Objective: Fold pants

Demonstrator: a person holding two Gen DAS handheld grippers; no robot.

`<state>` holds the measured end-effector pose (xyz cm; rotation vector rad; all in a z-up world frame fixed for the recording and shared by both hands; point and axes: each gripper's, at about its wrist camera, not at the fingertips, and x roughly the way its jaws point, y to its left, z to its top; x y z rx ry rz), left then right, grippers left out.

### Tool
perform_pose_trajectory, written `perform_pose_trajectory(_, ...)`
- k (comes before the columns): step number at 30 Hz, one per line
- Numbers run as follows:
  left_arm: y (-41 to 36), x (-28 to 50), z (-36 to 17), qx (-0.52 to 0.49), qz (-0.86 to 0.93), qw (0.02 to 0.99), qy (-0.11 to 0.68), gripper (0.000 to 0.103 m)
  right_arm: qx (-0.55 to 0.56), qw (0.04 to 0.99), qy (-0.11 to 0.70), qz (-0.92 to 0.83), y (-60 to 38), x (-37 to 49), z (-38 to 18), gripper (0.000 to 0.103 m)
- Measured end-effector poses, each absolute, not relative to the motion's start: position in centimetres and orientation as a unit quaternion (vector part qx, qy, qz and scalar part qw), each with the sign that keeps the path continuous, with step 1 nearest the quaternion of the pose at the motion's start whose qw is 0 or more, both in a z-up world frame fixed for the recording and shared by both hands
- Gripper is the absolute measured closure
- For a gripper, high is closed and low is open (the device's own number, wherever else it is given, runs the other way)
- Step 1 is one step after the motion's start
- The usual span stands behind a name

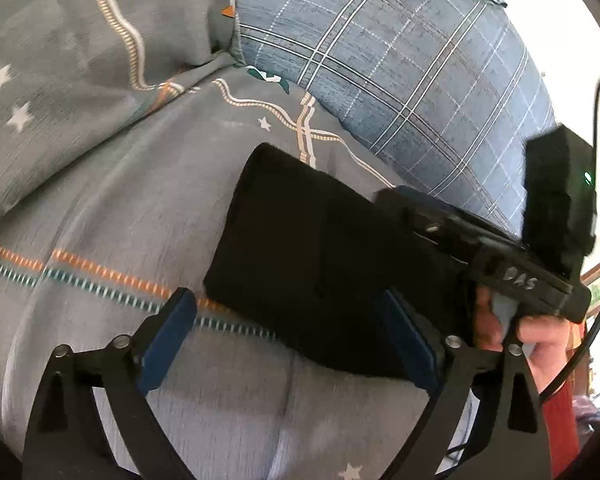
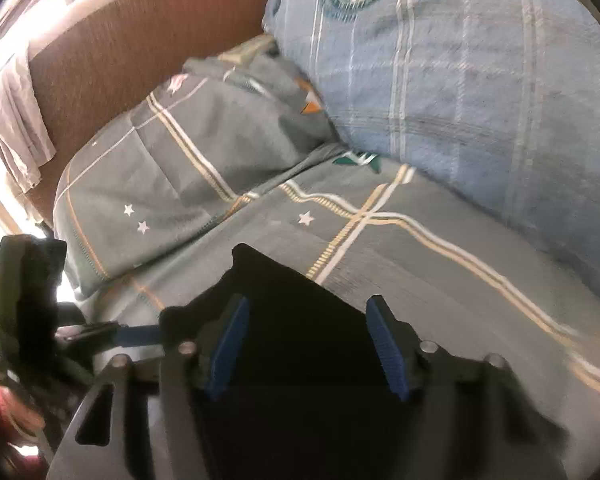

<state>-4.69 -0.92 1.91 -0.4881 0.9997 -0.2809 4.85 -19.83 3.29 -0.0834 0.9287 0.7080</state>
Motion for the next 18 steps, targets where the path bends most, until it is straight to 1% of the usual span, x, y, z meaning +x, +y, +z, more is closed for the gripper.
perform_pose_trajectory(4,-1.5,-3.8,1.5,-0.218,-0.138,0.848,0.464,0.009,-0.088,0.812,0.46,0.348,-17.3,6.4,1.0,0.035)
perform_pose_trajectory(5,-1.8,-3.8,1.5,-0.206,-0.14,0.854,0.457,0.013,-0.085,0.807,0.467,0.351,-16.8,6.9,0.2,0.037)
perform_pose_trajectory(6,-1.8,-3.8,1.5,-0.199,-0.139,0.858,0.452,0.019,-0.08,0.805,0.471,0.351,-16.5,7.1,-0.2,0.047)
perform_pose_trajectory(7,-1.7,-3.8,1.6,-0.194,-0.135,0.861,0.449,0.041,-0.08,0.805,0.466,0.358,-16.2,7.0,-0.3,0.055)
perform_pose_trajectory(8,-1.5,-3.9,1.5,-0.192,-0.131,0.863,0.448,0.062,-0.084,0.808,0.458,0.361,-16.0,6.7,0.0,0.067)
perform_pose_trajectory(9,-1.1,-3.8,1.5,-0.199,-0.135,0.861,0.449,0.066,-0.087,0.812,0.45,0.361,-16.0,6.4,0.4,0.081)
perform_pose_trajectory(10,-0.6,-3.8,1.6,-0.214,-0.145,0.856,0.448,0.072,-0.074,0.816,0.442,0.366,-16.3,5.9,1.2,0.087)
perform_pose_trajectory(11,-0.4,-3.9,1.9,-0.227,-0.153,0.854,0.443,0.079,-0.065,0.82,0.436,0.364,-16.6,5.6,1.7,0.088)
perform_pose_trajectory(13,-0.6,-4.5,3.3,-0.224,-0.166,0.861,0.425,0.083,-0.044,0.829,0.424,0.363,-17.4,5.0,3.1,0.091)
perform_pose_trajectory(18,-3.6,-6.4,9.4,-0.18,-0.233,0.881,0.369,0.088,0.027,0.862,0.363,0.354,-22.2,2.1,8.6,0.092)
